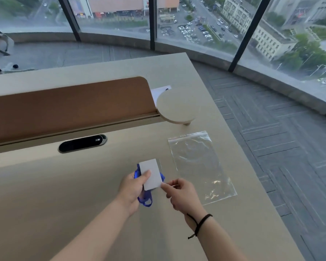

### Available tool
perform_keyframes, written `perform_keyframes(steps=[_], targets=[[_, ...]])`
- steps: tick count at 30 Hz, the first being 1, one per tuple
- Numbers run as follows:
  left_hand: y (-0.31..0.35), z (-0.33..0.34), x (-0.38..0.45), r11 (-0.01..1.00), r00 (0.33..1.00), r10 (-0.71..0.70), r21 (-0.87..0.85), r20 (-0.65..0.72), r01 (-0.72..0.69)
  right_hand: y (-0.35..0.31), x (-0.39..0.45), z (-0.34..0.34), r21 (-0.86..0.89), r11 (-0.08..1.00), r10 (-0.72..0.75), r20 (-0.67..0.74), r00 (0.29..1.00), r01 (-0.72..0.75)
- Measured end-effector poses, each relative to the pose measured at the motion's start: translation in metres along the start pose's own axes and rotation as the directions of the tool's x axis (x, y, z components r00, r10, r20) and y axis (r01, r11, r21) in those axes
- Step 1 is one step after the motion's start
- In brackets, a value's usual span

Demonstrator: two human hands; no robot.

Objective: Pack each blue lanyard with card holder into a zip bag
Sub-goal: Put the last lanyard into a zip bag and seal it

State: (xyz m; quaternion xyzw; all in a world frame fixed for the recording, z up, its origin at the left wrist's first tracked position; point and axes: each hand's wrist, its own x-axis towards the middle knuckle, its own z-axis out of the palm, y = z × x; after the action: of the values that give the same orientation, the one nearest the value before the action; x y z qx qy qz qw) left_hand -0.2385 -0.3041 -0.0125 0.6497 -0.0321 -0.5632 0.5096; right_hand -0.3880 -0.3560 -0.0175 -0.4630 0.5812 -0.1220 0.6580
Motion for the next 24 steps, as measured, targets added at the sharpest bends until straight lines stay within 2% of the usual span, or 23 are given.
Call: perform_keyframes(steps=[4, 8, 12, 16, 20, 24], targets=[[0.003, 0.027, 0.036, 1.0, 0.998, -0.008, -0.029, -0.07, 0.006, -0.005, 0.043, -0.038, -0.03, 0.999, 0.031, -0.026, 0.999, -0.031], [0.005, 0.042, 0.065, 0.998, 0.994, -0.018, -0.056, -0.112, 0.012, -0.015, 0.117, -0.07, -0.274, 0.962, -0.019, -0.102, 0.995, -0.009], [0.009, 0.053, 0.089, 0.999, 0.992, -0.022, -0.026, -0.128, 0.019, -0.041, 0.178, -0.092, -0.535, 0.842, -0.154, -0.109, 0.982, 0.073], [0.015, 0.057, 0.113, 0.999, 0.989, -0.02, -0.03, -0.145, 0.016, -0.064, 0.226, -0.101, -0.802, 0.582, -0.262, -0.029, 0.965, 0.134], [0.019, 0.064, 0.127, 0.999, 0.991, -0.03, -0.041, -0.132, 0.025, -0.067, 0.26, -0.105, -0.83, 0.539, -0.225, 0.019, 0.974, 0.14], [0.012, 0.066, 0.134, 0.998, 0.991, -0.052, -0.034, -0.122, 0.048, -0.057, 0.27, -0.108, -0.832, 0.524, -0.335, -0.004, 0.942, 0.182]])
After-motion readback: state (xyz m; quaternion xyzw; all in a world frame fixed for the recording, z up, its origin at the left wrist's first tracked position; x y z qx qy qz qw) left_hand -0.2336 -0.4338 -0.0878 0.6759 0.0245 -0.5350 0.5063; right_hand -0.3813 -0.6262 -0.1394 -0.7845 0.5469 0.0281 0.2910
